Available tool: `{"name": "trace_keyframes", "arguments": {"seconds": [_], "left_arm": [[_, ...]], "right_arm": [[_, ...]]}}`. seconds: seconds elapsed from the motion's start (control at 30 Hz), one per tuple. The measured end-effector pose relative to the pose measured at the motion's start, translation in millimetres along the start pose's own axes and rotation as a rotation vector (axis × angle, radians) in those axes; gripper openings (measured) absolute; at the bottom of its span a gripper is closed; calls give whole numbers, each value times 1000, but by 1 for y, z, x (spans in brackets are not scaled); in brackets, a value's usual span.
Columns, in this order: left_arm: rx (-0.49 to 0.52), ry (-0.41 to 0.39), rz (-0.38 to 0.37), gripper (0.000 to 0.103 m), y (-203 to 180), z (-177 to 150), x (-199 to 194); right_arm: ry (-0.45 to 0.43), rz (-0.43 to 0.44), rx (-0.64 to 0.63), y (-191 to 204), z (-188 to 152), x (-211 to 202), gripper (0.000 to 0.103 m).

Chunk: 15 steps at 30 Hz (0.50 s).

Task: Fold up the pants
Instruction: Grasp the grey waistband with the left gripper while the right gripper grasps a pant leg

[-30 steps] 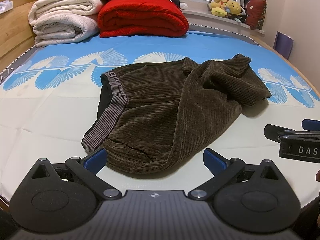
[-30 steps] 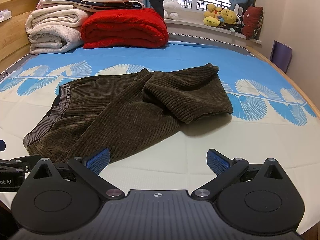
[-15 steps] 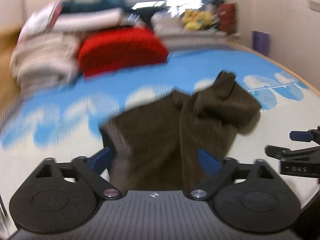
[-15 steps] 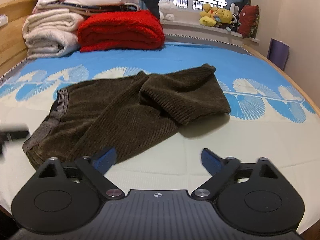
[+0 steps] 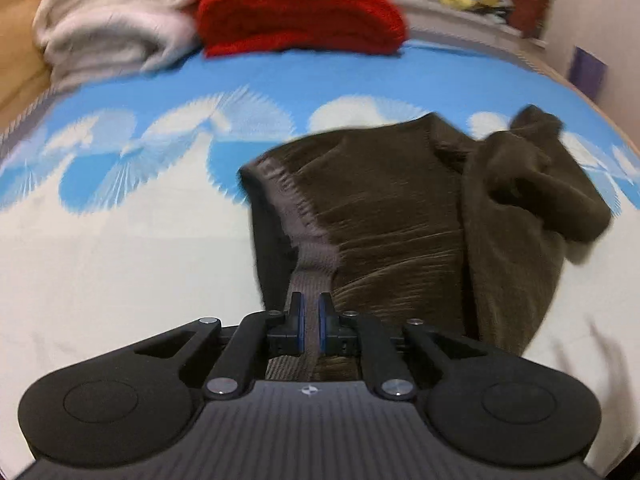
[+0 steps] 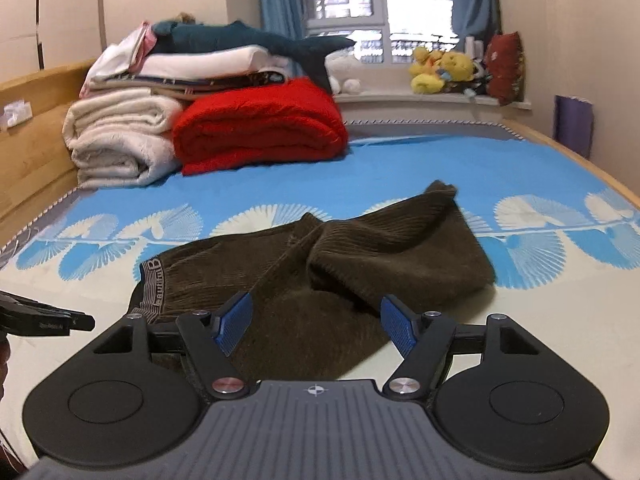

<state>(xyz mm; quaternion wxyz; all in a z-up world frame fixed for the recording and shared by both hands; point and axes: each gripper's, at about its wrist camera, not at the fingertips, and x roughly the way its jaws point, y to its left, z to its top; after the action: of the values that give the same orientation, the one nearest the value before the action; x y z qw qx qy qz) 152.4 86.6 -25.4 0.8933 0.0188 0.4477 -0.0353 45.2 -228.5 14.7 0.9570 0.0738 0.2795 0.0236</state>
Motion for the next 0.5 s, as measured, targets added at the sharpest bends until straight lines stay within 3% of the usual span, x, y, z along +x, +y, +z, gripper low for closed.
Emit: {"name": "trace_keyframes", "arguments": {"seconds": [0.1,0.27,0.33,0.4,0.5], "left_arm": [[-73,59,7,7,16,7,15],[-52,117,26,16,18,0,26],[-52,132,35,29,20,2,31],[-64,138,53,51,24,2,33],[-100,186,43,68,28,5,44]], "right_arm": [[57,50,23,0,20,37,72],[89,45,-6,6,54,107,72],[117,35,-8,8,63,137,72],[143,12,1,5,72,168,70],[177,-70,7,-1,79,208,71]]}}
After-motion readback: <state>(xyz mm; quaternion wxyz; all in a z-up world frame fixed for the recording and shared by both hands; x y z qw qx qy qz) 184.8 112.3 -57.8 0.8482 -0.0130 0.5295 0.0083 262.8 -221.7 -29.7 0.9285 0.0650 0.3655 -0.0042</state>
